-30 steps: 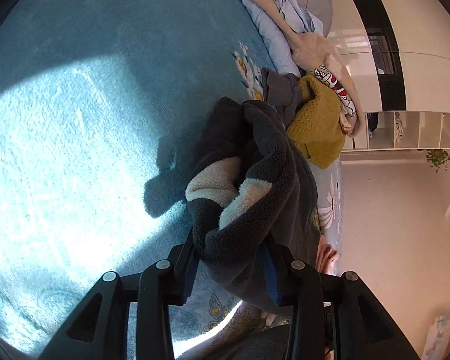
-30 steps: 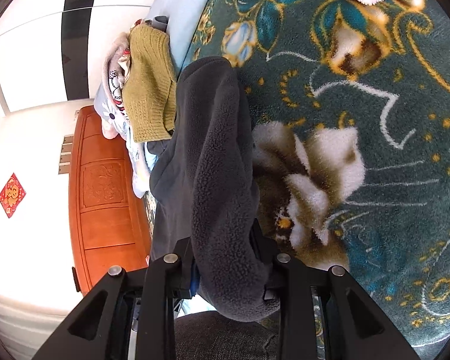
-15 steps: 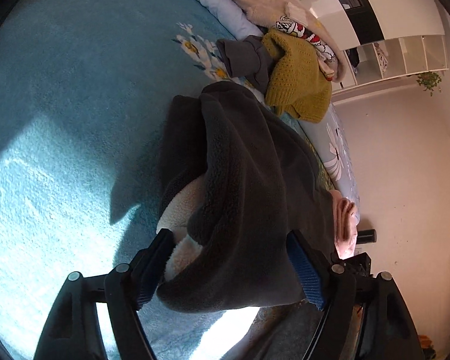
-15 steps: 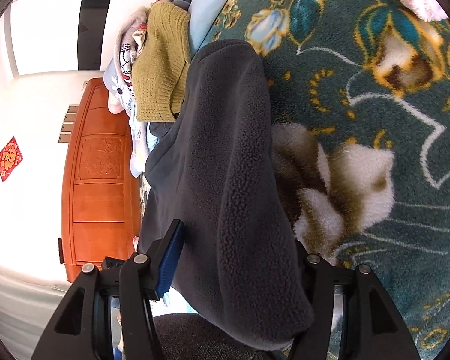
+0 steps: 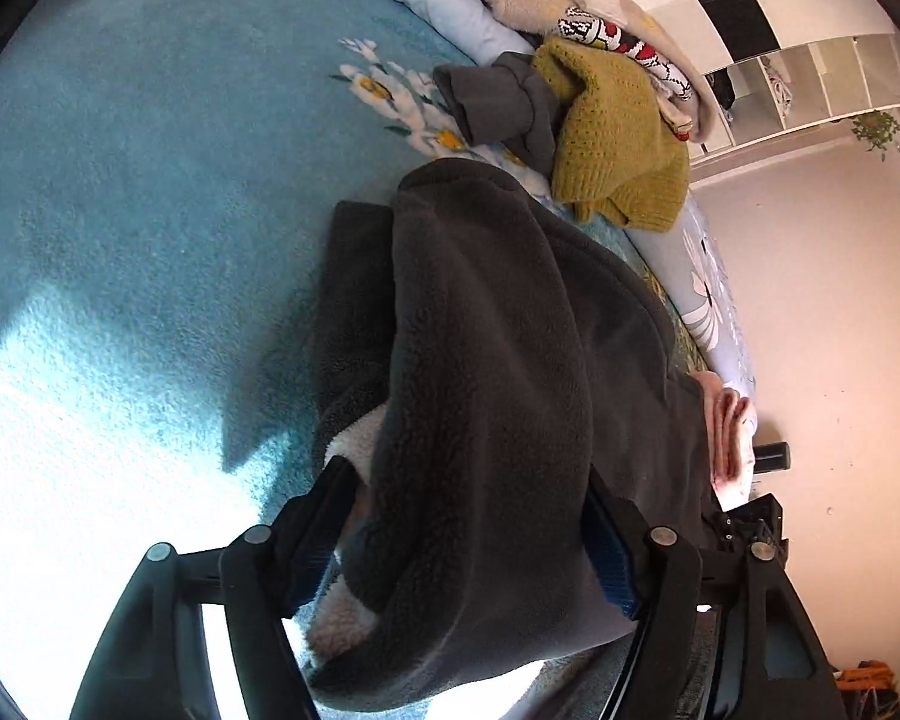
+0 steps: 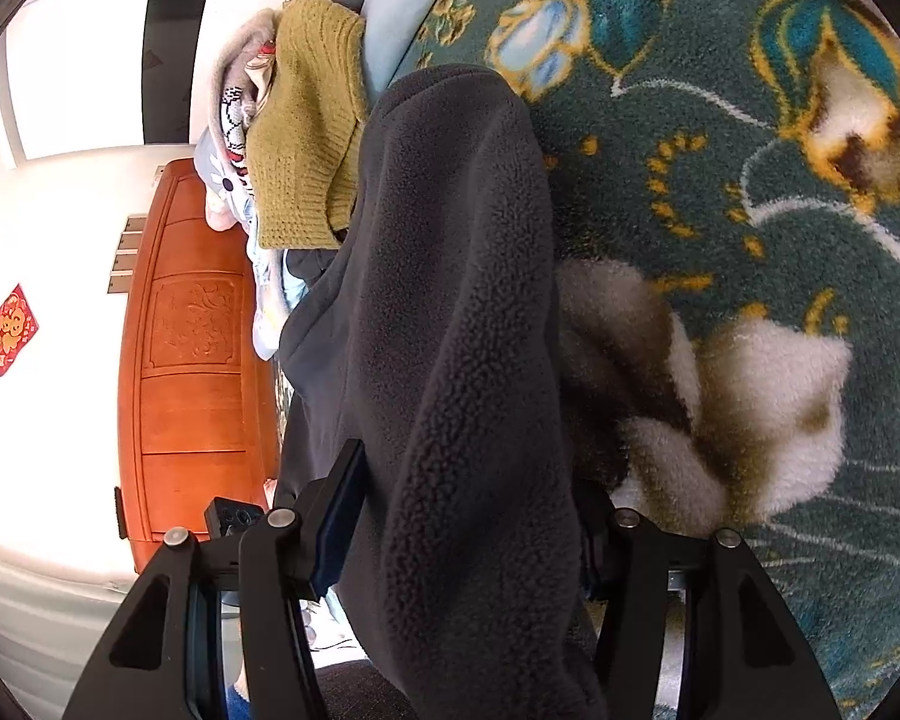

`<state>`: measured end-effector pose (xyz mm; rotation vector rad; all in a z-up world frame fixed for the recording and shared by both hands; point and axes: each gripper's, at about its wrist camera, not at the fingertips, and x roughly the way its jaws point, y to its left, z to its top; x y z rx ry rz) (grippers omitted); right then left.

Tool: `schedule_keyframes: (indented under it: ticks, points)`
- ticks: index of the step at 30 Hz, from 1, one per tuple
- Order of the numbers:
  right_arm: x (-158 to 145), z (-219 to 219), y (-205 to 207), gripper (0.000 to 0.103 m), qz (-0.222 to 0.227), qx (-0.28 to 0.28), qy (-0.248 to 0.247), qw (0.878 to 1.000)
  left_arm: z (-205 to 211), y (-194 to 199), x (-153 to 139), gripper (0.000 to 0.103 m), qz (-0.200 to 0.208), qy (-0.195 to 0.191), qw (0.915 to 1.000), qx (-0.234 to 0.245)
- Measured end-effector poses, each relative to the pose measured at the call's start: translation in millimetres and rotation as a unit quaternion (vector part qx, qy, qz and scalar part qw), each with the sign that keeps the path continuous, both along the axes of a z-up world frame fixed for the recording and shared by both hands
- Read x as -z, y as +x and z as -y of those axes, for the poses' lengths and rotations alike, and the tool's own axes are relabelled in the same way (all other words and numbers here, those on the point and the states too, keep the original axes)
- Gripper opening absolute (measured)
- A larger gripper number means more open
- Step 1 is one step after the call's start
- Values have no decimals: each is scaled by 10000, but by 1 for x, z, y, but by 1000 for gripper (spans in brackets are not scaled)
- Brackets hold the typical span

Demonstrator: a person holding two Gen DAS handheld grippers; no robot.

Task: Fold clothes

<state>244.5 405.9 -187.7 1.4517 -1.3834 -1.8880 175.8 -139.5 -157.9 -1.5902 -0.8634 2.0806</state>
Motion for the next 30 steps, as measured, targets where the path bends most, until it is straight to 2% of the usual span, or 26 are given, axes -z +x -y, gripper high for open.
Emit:
schedule_keyframes:
  ticks: [6, 11, 12, 13, 15, 17, 19, 23, 26, 28, 30]
  points:
    - [-11, -2, -3, 37, -95, 66, -258, 9996, -6, 7, -31, 46, -324, -298, 9990, -55]
    - [-34, -8, -7, 34, -435, 82, -547, 9975, -8, 10, -73, 38, -659, -113, 9976, -200]
    - [-38, -10, -8, 33, -503, 92, -602, 9969, -10, 11, -83, 34, -740, -44, 9971, -192]
    - [-43, -12, -9, 33, -570, 98, -657, 9962, -14, 9, -92, 32, -797, 82, 9967, -133]
    - [-52, -17, -8, 33, -696, 85, -747, 9947, -26, 5, -106, 32, -812, 34, 9967, -14]
    - [-60, -23, -6, 33, -782, 10, -717, 9944, -41, 2, -111, 32, -784, -120, 9967, 163]
    - [-65, -29, -2, 33, -848, -81, -592, 9946, -45, 5, -101, 32, -657, -201, 9975, 137]
    - [-54, -37, 4, 33, -710, -155, -441, 9964, -46, 13, -77, 32, -403, -355, 9985, 57]
    - [-38, -38, 9, 33, -540, -175, -448, 9974, -36, 24, -55, 37, -236, -443, 9987, -39]
    - [-28, -40, 11, 33, -453, -131, -509, 9976, -30, 31, -40, 46, -122, -440, 9989, -113]
    - [-19, -42, 13, 33, -367, -87, -569, 9977, -22, 36, -26, 68, 8, -341, 9990, -274]
